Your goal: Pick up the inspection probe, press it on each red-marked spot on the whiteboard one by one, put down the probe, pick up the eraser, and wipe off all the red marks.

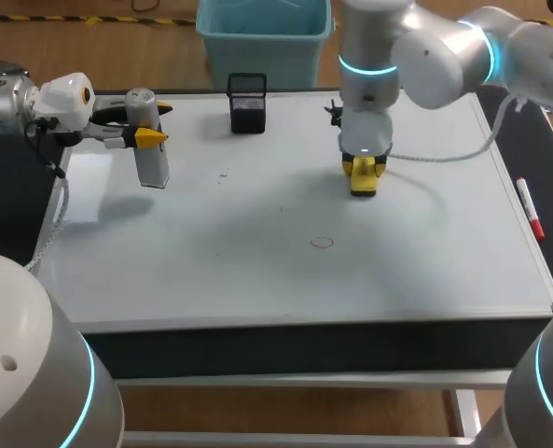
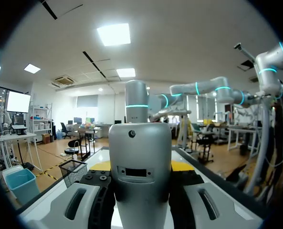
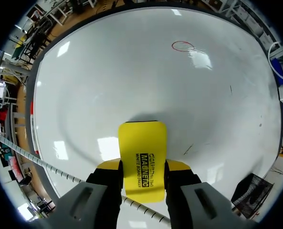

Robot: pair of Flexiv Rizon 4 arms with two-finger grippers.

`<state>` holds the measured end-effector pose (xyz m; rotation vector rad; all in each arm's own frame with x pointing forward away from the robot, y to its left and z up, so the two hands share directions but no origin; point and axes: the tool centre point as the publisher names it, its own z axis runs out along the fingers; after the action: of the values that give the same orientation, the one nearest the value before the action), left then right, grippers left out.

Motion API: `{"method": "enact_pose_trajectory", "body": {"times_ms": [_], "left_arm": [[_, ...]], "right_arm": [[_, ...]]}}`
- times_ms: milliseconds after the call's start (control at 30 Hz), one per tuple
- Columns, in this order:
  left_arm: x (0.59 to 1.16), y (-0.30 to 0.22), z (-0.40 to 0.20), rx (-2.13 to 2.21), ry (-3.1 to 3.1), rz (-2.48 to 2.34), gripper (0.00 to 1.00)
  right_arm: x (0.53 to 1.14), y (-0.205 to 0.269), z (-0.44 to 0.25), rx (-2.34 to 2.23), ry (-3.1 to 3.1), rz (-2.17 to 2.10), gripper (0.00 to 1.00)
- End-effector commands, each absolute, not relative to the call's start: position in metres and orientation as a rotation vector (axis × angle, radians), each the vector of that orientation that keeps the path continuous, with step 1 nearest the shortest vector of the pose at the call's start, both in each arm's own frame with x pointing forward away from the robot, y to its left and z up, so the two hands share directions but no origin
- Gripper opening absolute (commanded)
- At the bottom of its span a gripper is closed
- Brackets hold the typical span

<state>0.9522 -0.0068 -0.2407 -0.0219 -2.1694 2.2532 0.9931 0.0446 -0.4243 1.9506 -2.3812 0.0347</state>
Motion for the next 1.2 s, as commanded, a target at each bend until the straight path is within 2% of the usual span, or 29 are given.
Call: {"method": "enact_pose_trajectory", "body": {"times_ms": [33, 600, 1200], "left_arm": [[0.952, -0.007, -0.24, -0.02, -2.172, 2.254, 0.0], [0.952, -0.007, -0.24, -0.02, -2.172, 2.254, 0.0], [0.952, -0.007, -0.24, -0.02, -2.172, 2.254, 0.0]], "right_arm": [[0.987, 0.031, -0.416, 1.961, -2.394, 0.04, 0.0], [1.001, -0.056, -0.371, 1.823, -2.539, 0.086, 0.0], [0.991, -0.123, -0.378, 1.644, -2.624, 0.051, 0.0]]}}
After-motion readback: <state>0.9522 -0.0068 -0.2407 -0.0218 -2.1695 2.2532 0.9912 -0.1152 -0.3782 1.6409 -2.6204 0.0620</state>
